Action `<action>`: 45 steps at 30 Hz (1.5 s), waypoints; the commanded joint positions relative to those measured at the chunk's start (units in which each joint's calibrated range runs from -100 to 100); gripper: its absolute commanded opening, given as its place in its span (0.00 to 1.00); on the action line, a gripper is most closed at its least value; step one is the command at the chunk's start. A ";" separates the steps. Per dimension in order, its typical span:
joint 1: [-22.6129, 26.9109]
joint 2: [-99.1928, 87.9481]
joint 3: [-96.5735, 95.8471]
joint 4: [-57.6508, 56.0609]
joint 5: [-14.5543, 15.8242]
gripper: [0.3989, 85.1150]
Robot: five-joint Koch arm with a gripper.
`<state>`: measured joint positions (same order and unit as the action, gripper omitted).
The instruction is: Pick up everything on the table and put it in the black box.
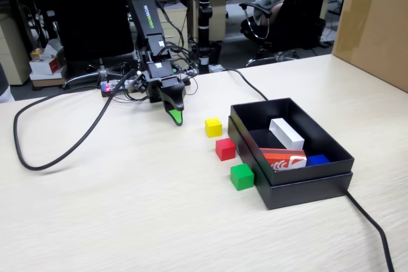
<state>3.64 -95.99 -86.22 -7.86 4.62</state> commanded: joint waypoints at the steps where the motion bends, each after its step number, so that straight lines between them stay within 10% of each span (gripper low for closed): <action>1: 0.20 -2.64 6.43 -16.46 1.81 0.57; 14: 5.18 -3.09 29.82 -40.91 4.74 0.54; 45: 9.57 48.65 52.22 -33.91 6.59 0.56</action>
<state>13.60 -48.61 -38.29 -44.41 10.92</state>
